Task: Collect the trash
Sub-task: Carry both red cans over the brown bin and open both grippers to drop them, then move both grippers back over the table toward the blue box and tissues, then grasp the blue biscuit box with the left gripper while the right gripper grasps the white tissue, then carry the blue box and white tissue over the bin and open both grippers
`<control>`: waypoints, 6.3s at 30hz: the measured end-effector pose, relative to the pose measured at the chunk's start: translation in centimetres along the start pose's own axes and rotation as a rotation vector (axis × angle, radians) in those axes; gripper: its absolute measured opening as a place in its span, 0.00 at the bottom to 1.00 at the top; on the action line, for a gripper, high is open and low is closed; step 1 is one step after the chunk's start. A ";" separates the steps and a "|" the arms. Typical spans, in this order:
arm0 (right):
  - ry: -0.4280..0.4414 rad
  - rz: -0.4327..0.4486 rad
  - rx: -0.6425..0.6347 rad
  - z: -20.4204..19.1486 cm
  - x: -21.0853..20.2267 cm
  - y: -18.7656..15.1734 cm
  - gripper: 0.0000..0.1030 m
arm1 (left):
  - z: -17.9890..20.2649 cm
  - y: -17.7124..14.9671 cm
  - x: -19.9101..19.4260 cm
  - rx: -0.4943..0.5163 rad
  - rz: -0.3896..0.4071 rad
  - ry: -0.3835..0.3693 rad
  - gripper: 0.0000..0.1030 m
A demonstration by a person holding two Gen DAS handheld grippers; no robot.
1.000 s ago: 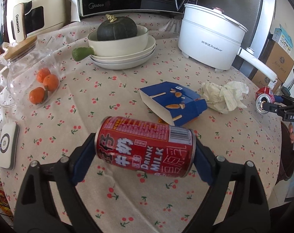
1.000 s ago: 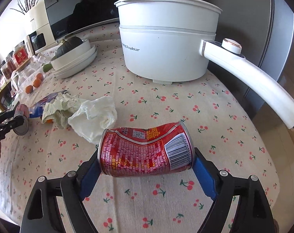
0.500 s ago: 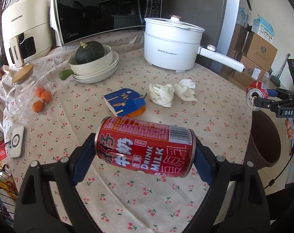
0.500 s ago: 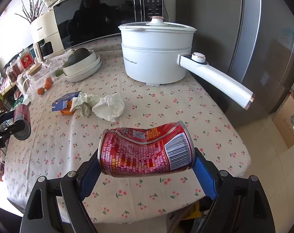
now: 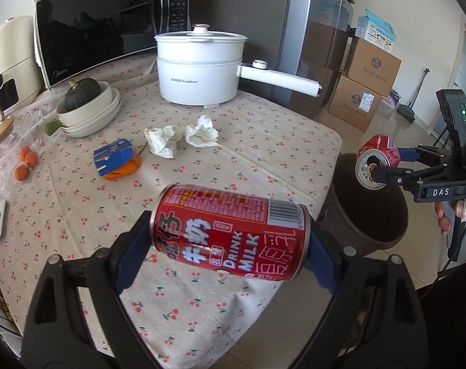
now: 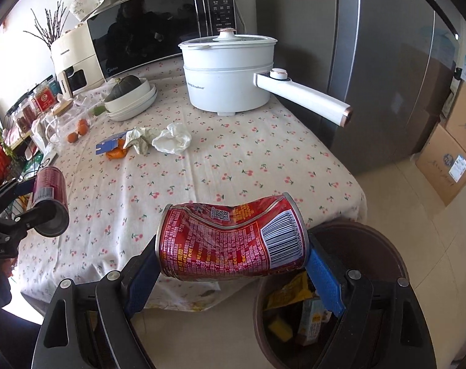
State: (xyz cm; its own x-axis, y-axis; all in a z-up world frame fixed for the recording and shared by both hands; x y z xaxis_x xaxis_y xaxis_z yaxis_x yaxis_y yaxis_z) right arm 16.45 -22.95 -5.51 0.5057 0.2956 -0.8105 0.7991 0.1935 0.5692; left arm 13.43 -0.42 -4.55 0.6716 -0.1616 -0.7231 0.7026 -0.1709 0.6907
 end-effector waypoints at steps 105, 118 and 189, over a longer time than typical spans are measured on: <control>0.038 -0.145 0.044 -4.8 8.0 3.2 1.00 | -16.1 -0.8 5.5 -0.398 -0.209 0.261 1.00; 0.075 -0.140 0.047 -3.7 14.8 9.4 1.00 | -18.9 4.7 16.6 -0.579 -0.333 0.253 0.99; 0.021 -0.094 0.210 2.3 0.0 -2.2 0.10 | 2.6 -1.6 3.3 -0.224 -0.199 0.007 0.72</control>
State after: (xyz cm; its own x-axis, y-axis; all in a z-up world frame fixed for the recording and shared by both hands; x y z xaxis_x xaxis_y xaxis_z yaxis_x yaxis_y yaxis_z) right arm 15.44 -25.55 -7.15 0.4206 0.3048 -0.8545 0.8937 0.0229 0.4481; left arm 13.97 -3.19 -8.05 0.5165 -0.1401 -0.8447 0.8545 0.0206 0.5191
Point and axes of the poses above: each gripper's, at about its wrist camera, not at the fingertips, and x roughly the way its jaws point, z to its right, y to its top, the point moved 7 cm from there along x, roughly the way its jaws point, and after that the axes turned 7 degrees about y, right-handed, at the moved point
